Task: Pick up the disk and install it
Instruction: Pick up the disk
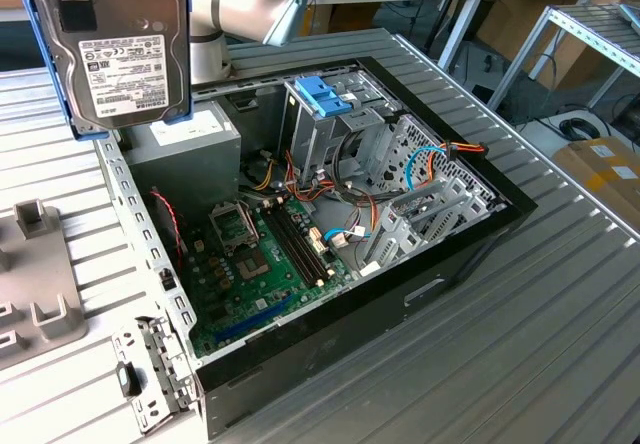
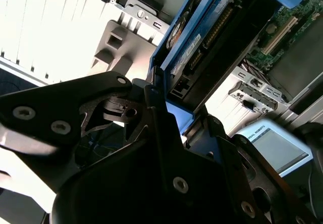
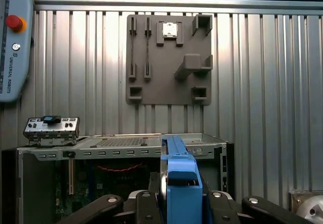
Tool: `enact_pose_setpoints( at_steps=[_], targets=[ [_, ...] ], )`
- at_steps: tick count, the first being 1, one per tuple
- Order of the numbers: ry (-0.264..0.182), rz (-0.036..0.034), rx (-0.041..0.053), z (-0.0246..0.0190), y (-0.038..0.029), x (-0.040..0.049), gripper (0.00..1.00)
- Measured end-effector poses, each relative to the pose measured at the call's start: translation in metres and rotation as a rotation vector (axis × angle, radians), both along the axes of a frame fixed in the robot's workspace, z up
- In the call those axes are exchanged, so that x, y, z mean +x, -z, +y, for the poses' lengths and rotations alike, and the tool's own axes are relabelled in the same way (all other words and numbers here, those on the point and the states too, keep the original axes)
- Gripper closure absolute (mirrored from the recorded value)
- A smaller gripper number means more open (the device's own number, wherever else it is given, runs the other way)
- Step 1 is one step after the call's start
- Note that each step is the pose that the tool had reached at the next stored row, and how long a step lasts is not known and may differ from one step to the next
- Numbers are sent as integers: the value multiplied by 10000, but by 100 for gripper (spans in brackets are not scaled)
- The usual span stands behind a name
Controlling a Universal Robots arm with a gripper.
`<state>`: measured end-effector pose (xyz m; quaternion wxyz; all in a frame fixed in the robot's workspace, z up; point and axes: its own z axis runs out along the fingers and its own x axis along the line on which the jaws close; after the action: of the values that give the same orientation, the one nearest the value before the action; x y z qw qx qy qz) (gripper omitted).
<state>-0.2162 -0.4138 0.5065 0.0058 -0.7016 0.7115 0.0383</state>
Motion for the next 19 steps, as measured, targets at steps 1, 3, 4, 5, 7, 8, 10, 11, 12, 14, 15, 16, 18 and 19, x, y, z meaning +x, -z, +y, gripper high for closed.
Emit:
enact_pose_setpoints(
  at_steps=[1,3,4,5,7,8,10,11,12,14,15,16,18,19],
  targets=[
    [1,1,1,0,0,3,63],
    [0,0,0,0,0,12,63],
    [0,0,1,0,1,18,63],
    [0,0,1,0,1,21,63],
    [0,0,1,0,1,33,63],
    [0,0,1,0,2,38,63],
    [0,1,1,0,2,46,63],
    [0,1,1,0,2,49,63],
    [0,0,1,0,3,54,63],
    [0,0,1,0,3,61,63],
    [0,0,0,0,3,69,63],
    [0,0,1,0,3,72,63],
    [0,1,0,0,4,82,63],
    [0,0,1,0,4,86,63]
  ],
)
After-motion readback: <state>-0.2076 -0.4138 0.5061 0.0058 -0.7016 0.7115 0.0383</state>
